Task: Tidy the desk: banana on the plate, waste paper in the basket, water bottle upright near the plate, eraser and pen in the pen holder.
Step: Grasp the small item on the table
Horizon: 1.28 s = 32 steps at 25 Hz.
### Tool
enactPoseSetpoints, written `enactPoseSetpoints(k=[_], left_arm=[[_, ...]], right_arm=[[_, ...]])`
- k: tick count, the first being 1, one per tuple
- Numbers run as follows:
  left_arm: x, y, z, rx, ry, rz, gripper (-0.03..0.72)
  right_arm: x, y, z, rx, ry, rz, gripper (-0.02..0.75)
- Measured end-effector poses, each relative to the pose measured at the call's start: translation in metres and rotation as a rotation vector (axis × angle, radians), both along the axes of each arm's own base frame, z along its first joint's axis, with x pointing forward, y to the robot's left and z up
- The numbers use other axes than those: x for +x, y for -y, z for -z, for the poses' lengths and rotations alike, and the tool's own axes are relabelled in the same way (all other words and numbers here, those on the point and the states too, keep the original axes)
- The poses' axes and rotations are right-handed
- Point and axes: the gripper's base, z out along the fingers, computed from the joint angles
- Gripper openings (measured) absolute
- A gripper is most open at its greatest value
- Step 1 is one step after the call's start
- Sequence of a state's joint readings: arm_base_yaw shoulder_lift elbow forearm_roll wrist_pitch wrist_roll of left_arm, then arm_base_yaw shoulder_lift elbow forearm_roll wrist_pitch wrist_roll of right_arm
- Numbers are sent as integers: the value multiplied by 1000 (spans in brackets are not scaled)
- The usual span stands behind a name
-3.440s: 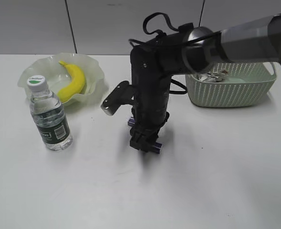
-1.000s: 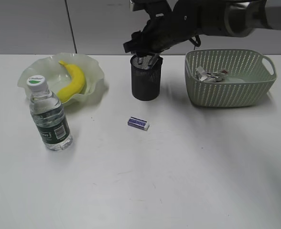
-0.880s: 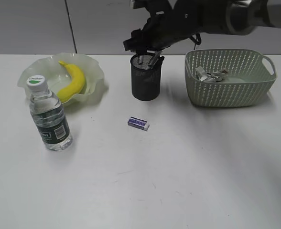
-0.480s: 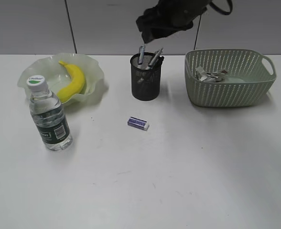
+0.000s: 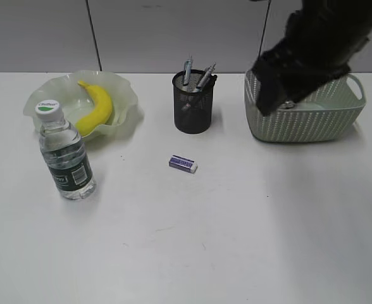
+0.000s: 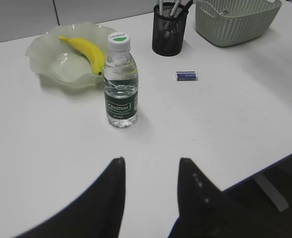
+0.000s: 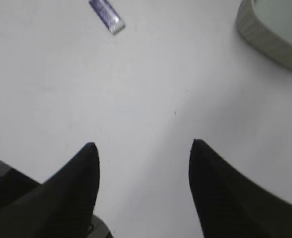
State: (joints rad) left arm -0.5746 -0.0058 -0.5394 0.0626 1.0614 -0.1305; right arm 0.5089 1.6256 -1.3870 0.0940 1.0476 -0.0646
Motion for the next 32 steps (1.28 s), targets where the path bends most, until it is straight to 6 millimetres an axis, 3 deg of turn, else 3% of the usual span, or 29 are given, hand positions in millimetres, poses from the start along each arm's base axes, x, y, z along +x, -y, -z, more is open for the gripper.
enactPoseSetpoints(k=[11, 16, 25, 32], left_arm=[[0, 0, 0, 0, 0, 0, 268], [1, 1, 0, 6, -9, 0, 268], [1, 1, 0, 6, -9, 0, 258], [4, 3, 0, 12, -26, 3, 258]], right_arm=[[-142, 80, -3, -9, -6, -8, 455], [-206, 116, -7, 56, 129, -11, 455], [-277, 163, 15, 158, 459, 9, 455], [-299, 174, 21, 306, 674, 31, 455]])
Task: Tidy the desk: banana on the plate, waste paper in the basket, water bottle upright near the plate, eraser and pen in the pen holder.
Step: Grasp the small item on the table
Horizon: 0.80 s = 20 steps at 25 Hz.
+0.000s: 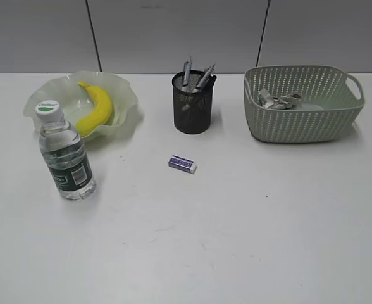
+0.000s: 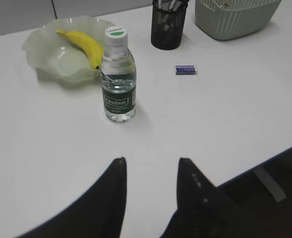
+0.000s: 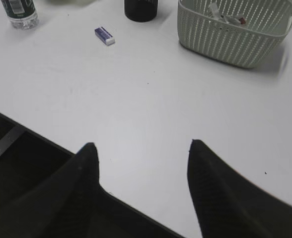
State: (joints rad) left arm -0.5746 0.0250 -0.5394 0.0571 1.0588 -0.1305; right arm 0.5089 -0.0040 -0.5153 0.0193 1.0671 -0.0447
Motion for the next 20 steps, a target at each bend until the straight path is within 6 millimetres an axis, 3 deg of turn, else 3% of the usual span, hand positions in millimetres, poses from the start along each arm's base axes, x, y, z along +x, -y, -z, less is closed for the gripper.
enactPoseSetpoints(k=[4, 7, 14, 20], left_arm=[[17, 15, -3, 22, -106, 25, 257], [40, 36, -12, -14, -151, 48, 257], [123, 99, -14, -118, -310, 44, 257], [193, 165, 0, -39, -437, 82, 257]], right_arm=[[1, 0, 0, 13, 11, 14, 455], [2, 0, 0, 16, 13, 17, 455], [2, 1, 0, 13, 15, 21, 455], [1, 0, 0, 23, 10, 15, 455]])
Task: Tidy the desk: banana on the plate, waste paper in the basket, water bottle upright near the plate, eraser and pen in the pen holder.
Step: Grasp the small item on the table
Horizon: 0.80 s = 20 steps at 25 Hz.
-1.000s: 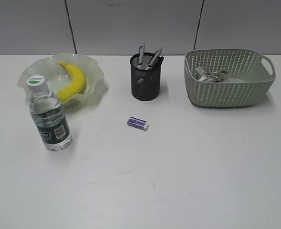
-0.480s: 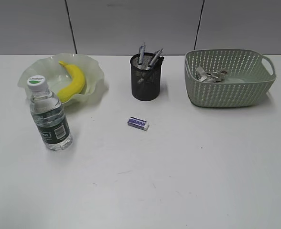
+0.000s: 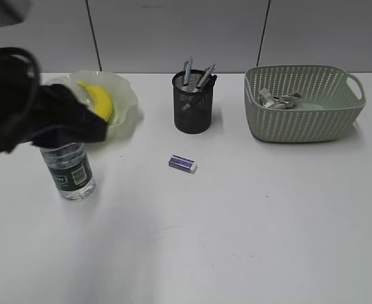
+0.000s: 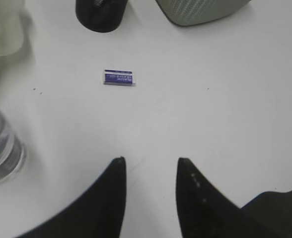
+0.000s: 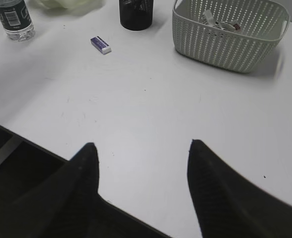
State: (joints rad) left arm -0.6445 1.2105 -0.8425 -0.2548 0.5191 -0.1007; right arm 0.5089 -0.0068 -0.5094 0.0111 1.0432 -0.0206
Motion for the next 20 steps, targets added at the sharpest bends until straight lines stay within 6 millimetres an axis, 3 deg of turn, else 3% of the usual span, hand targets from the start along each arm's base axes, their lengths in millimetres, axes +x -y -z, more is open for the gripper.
enactPoseSetpoints(k=[6, 11, 16, 20], left_arm=[[58, 61, 22, 55, -107, 34, 257], [99, 98, 56, 60, -305, -80, 257], [133, 117, 75, 52, -473, -220, 260], [157, 124, 84, 29, -575, -343, 344]], right_arm=[[0, 0, 0, 0, 0, 0, 455], [0, 0, 0, 0, 0, 0, 454], [0, 0, 0, 0, 0, 0, 453], [0, 0, 0, 0, 0, 0, 452]])
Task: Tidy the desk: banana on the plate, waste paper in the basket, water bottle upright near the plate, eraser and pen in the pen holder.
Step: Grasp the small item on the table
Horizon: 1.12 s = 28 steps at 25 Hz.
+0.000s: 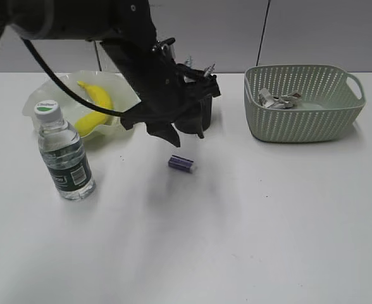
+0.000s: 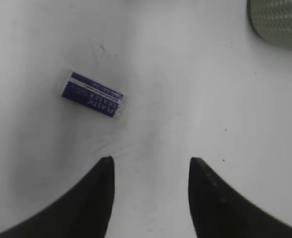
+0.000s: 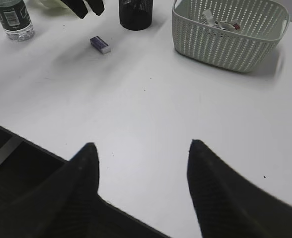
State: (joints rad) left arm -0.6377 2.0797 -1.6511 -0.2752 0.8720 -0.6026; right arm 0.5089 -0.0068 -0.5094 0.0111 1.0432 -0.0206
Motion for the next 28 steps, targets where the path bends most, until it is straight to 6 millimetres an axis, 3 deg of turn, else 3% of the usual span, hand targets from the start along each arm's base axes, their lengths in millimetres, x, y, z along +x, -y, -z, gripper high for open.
enactPoseSetpoints(k=[3, 11, 18, 28], left_arm=[[13, 1, 5, 4, -74, -95, 394], [26, -1, 34, 92, -245, -301, 410], [31, 2, 62, 94, -279, -362, 410], [39, 2, 77, 64, -266, -416, 410]], right_arm=[[0, 0, 0, 0, 1, 0, 452], [0, 1, 0, -8, 5, 6, 452], [0, 0, 0, 0, 1, 0, 437], [0, 0, 0, 1, 0, 0, 434]])
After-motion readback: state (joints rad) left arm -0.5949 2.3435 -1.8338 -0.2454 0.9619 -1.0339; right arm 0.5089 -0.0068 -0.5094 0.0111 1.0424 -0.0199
